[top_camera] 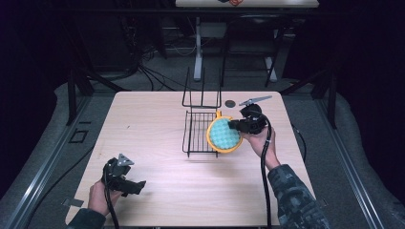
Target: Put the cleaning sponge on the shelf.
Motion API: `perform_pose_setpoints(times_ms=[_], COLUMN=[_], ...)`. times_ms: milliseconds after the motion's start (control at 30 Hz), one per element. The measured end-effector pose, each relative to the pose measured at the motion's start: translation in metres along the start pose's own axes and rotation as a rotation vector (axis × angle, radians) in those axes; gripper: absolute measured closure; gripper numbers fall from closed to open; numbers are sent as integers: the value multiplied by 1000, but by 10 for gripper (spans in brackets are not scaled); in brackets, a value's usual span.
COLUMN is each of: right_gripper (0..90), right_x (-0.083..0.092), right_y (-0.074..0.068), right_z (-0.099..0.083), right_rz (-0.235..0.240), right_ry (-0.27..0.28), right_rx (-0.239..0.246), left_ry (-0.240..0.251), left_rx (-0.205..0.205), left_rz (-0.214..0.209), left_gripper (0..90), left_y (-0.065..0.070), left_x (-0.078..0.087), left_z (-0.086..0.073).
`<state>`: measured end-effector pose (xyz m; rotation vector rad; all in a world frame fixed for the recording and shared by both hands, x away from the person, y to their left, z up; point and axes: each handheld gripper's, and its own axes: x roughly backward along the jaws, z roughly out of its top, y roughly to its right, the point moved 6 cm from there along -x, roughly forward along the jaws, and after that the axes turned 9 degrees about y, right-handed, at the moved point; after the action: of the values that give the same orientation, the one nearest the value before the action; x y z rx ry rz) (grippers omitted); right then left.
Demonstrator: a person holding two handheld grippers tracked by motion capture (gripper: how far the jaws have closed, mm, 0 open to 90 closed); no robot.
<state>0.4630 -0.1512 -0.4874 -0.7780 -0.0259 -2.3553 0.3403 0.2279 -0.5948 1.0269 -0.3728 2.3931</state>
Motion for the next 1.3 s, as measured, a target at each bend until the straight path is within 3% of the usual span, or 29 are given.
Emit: perform_pose_setpoints(times_ms=[533,1033,1300], right_gripper=[856,852,852], right_x=[-30,-60,-69], right_y=[-9,-12,-14], right_z=[3,-6,-9], right_rz=[9,-4,-23], right_ry=[26,42,45], right_rx=[-31,-136,-142], left_ry=[-1,-1,-6], left_rx=[-6,-10,-16], left_rz=[-2,-4,-9], left_gripper=[4,3,3], left_y=[0,-1,-1], left_x=[0,-2,-5], left_z=[0,2,2])
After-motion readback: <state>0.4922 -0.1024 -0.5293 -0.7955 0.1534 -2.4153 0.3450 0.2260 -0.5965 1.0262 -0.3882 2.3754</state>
